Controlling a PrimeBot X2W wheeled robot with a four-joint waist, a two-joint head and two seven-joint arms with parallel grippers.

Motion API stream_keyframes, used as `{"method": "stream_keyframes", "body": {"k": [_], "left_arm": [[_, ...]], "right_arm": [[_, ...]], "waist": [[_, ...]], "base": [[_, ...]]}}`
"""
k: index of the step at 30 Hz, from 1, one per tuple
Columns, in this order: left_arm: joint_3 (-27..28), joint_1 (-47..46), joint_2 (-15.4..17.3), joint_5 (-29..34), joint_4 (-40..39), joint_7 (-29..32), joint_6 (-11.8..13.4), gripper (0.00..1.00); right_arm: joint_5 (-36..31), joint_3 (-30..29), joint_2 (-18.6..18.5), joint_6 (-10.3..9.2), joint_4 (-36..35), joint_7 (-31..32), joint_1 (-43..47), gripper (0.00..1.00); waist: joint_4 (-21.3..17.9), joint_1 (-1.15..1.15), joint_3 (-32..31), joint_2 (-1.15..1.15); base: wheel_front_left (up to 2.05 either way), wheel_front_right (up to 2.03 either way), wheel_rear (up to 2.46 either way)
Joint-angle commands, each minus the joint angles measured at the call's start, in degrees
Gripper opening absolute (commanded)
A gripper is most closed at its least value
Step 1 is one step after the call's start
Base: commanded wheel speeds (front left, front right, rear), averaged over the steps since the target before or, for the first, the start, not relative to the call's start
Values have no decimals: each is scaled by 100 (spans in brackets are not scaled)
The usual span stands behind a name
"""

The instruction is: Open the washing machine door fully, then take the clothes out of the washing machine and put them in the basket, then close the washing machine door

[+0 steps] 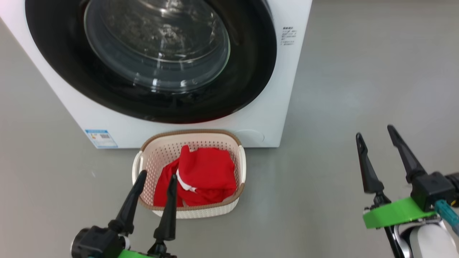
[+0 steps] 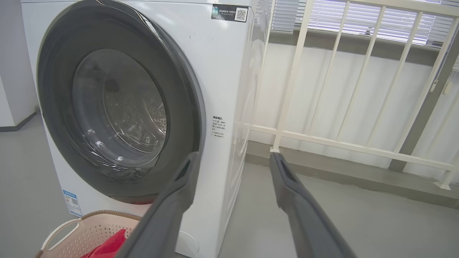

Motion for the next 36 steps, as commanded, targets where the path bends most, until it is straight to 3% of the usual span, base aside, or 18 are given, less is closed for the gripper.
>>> {"method": "stream_keyframes", "body": {"k": [1,13,36], "left_arm": [[239,-6,30,68,-129,-44,46,100],[599,330,39,255,-53,-44,-1,100],[966,612,45,523,198,-44,-213,100]], "right_arm": [[-15,120,11,-22,-230,5,60,100],[160,-44,27,-22,-843,5,955,100],[415,-128,28,-22,-1048,5,1787,100]], "waist": [[-115,0,-185,0],[-181,0,-566,0],[-229,0,-862,0]], "base": [[0,0,0],[0,0,0],[0,0,0]]}}
